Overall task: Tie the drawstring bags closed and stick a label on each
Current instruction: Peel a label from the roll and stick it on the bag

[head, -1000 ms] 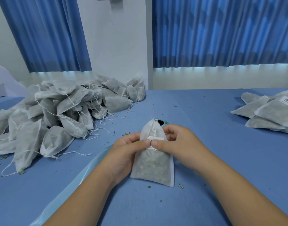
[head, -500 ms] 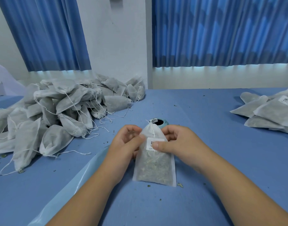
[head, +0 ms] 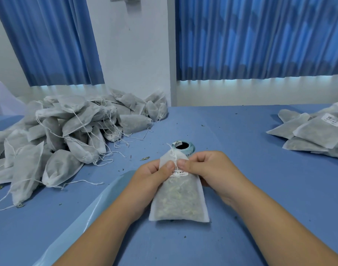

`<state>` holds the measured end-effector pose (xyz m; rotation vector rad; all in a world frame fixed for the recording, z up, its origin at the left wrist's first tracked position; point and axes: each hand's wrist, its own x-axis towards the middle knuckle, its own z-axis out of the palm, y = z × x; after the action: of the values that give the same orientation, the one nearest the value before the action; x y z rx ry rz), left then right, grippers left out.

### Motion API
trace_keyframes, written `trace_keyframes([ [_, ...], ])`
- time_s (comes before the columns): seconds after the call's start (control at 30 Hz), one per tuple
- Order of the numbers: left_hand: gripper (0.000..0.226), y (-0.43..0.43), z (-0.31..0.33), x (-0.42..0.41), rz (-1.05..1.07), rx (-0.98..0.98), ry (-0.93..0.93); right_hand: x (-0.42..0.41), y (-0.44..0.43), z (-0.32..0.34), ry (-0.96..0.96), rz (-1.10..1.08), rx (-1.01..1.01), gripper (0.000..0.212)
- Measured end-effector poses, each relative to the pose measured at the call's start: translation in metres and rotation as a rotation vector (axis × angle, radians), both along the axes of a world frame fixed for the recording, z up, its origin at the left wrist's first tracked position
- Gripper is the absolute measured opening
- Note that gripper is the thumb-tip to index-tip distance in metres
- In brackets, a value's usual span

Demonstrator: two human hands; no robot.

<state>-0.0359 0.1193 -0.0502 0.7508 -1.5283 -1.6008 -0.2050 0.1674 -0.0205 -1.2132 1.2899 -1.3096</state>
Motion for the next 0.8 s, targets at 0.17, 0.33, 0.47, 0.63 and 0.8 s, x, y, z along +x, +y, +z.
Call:
trace_keyframes([
  [0.17,0.028,0.002,0.002,-0.004,-0.076,-0.015,-0.042,-0.001,0.000,-0.002,0.025,-0.082,-0.010,0.028],
  [0.33,0.026,0.004,0.006,-0.017,-0.041,0.053,0.058,-0.004,0.005,-0.003,0.115,-0.080,-0.085,0.023],
  [0.47,0.030,0.013,0.011,-0.044,-0.016,0.073,0.082,-0.027,0.022,-0.003,0.024,-0.013,-0.041,0.016],
  [0.63,0.025,0.026,0.027,-0.104,0.018,0.055,0.100,-0.073,0.056,-0.002,-0.058,0.042,0.004,0.026],
  [0.8,0.028,0.044,0.046,-0.185,0.049,0.057,0.109,-0.127,0.100,0.000,-0.027,-0.050,0.040,0.021],
])
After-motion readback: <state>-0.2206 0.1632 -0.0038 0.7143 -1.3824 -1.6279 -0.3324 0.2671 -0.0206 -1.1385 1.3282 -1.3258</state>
